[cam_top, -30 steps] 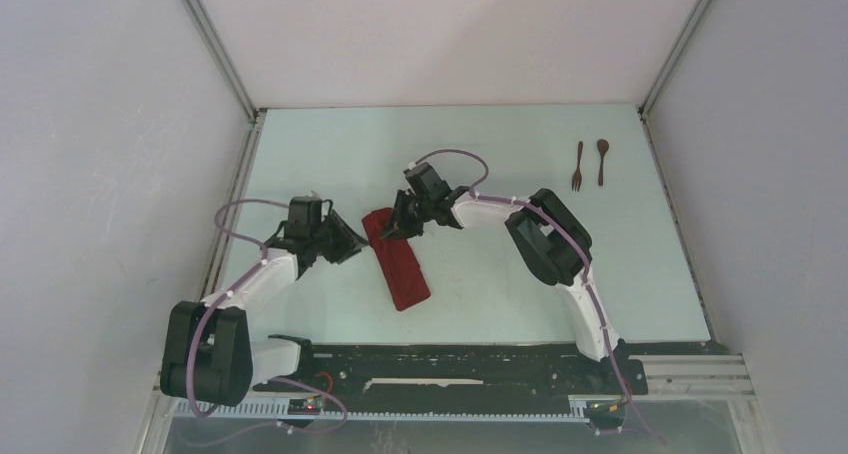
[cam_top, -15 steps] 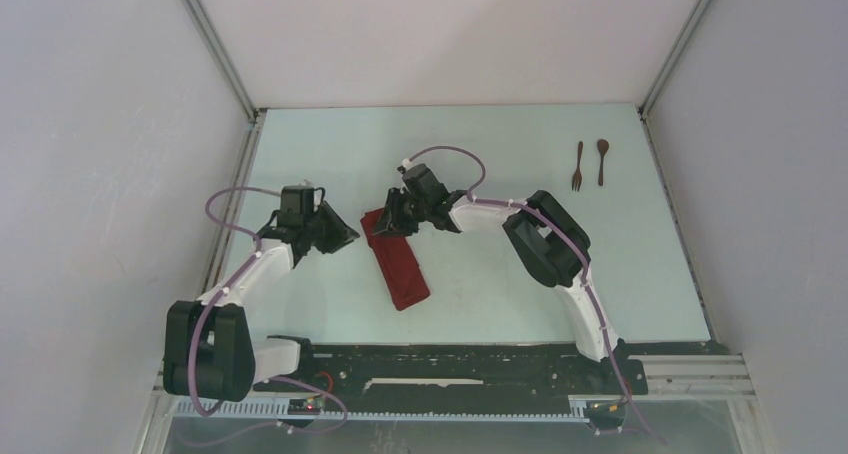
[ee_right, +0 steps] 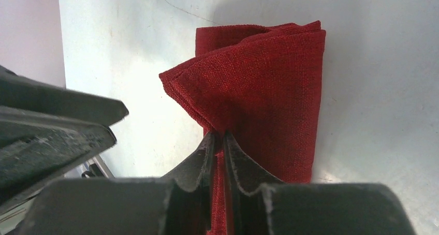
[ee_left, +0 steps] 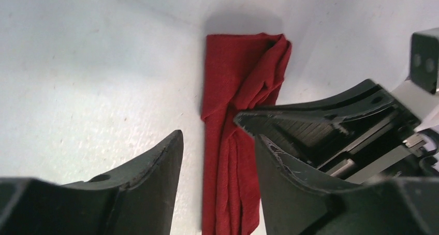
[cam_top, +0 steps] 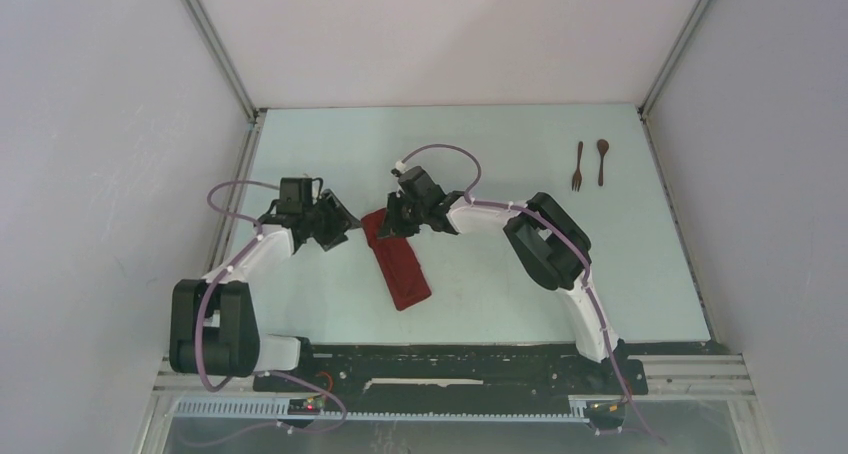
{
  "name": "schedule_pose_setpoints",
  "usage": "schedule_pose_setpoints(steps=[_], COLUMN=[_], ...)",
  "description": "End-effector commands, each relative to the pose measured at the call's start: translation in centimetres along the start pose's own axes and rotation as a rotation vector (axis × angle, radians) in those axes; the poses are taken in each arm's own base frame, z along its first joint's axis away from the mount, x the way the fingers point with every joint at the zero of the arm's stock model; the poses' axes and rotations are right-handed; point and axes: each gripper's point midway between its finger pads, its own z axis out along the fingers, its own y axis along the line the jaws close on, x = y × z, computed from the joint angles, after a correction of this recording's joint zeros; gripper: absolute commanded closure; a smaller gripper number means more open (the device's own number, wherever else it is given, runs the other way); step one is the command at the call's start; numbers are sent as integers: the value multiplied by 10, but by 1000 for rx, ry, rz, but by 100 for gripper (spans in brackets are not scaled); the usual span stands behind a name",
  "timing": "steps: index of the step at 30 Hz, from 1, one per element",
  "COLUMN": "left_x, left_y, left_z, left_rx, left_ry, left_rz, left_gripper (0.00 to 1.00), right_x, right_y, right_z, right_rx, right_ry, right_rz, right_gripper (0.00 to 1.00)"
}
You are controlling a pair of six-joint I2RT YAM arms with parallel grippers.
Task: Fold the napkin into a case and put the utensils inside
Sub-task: Pick up the top corner of the smaller rectangle folded napkin from the center of the board.
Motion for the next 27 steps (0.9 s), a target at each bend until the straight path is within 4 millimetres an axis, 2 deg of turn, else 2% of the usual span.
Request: schedule_pose_setpoints(steps=[1,15,21,27], left_x=[-18,-25,-18,-18], left_y=[-25,-47,-51,-50], left_z=[1,23,34,42], left_rx=[56,70,56,33], left_ry=[5,95,135,154], left_rz=[14,40,50,51], left_gripper=[37,40,44,55], right_x=[-20,-18,-18,-16], right_y=[37,42,44,44], right_z=[-12,-10,-11,-11], right_rx=[-91,-94,-90,-86], right_ry=[-39,-38,-40,-43], right_rz=[-69,-88,-98,-108], right_gripper=[85,82,82,83])
